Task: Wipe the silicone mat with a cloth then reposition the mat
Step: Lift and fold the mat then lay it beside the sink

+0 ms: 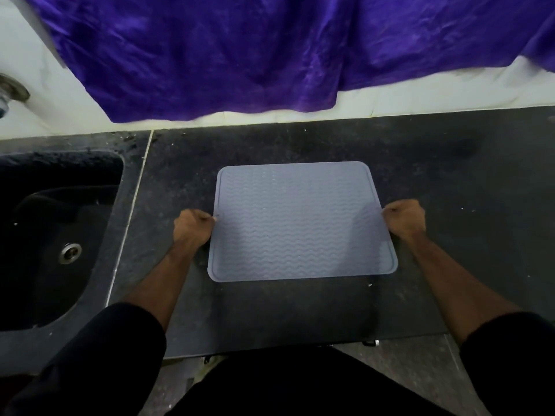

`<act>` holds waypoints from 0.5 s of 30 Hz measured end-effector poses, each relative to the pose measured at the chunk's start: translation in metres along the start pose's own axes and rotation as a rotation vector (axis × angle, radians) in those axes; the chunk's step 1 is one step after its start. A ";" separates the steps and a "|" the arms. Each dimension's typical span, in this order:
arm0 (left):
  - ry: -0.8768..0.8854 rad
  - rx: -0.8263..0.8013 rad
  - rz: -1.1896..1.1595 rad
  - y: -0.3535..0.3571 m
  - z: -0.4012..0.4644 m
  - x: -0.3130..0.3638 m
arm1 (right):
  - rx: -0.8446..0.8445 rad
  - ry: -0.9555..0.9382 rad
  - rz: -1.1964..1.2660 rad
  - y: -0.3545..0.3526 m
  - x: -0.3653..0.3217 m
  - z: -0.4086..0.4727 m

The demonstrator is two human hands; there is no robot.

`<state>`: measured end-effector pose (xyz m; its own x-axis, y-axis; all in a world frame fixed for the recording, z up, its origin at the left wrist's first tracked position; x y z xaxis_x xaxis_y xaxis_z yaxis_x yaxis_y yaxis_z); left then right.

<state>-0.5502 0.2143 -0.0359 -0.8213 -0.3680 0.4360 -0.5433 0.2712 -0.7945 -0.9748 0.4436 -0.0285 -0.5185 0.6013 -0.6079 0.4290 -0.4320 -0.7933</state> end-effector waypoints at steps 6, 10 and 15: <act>-0.097 -0.073 -0.031 0.001 0.008 0.003 | -0.066 0.136 0.116 0.003 0.009 0.013; -0.146 -0.100 -0.050 0.000 0.012 0.005 | -0.085 0.219 0.147 0.007 0.008 0.010; -0.181 -0.116 -0.097 0.000 0.015 0.003 | -0.069 0.242 0.217 0.011 0.010 0.009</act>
<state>-0.5496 0.1998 -0.0411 -0.7249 -0.5483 0.4169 -0.6434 0.3228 -0.6941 -0.9823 0.4385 -0.0431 -0.2226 0.6456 -0.7305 0.5638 -0.5261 -0.6367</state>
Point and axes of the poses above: each hand's wrist, its own z-axis towards the middle knuckle, its own y-axis out of the palm, x = y × z, the point moved 7 cm from there along z, towards the middle knuckle, and after that the axes turned 15 degrees about -y, right-handed, at the moved point
